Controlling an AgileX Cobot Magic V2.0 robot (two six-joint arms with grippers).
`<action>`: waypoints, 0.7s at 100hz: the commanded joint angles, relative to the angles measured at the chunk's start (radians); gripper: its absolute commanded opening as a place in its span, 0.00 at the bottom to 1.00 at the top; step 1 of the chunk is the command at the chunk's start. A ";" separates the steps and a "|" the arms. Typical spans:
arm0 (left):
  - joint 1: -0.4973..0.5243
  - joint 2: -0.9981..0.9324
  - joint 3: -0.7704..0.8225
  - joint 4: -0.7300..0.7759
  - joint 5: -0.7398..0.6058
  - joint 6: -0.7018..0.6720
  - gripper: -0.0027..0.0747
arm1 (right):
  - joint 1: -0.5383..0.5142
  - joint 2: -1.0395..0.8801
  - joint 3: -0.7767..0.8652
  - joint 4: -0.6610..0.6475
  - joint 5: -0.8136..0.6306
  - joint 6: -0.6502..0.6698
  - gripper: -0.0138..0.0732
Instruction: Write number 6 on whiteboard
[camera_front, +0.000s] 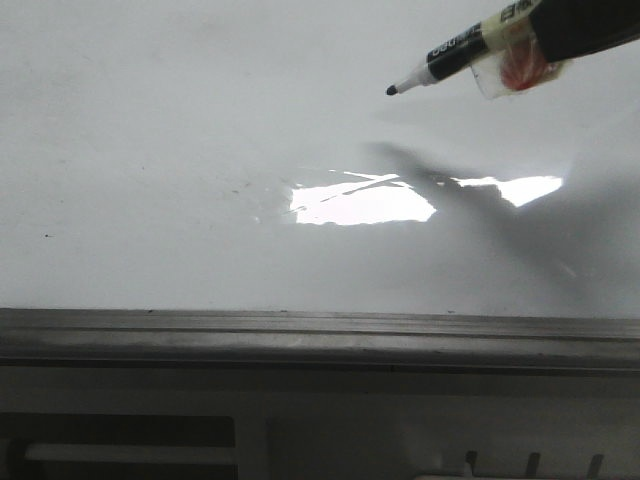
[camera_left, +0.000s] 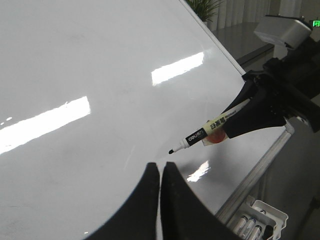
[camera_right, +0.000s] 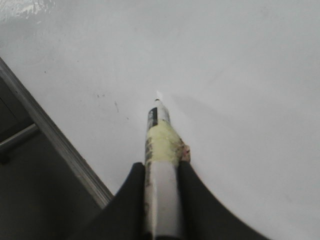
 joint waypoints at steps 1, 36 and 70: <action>0.003 0.002 -0.027 -0.025 -0.044 -0.012 0.01 | -0.006 0.008 -0.028 0.021 -0.074 -0.002 0.10; 0.003 0.002 -0.027 -0.025 -0.043 -0.012 0.01 | -0.010 0.049 -0.028 0.019 -0.109 0.025 0.10; 0.003 0.002 -0.027 -0.025 -0.042 -0.012 0.01 | -0.082 0.071 -0.028 0.019 -0.087 0.044 0.10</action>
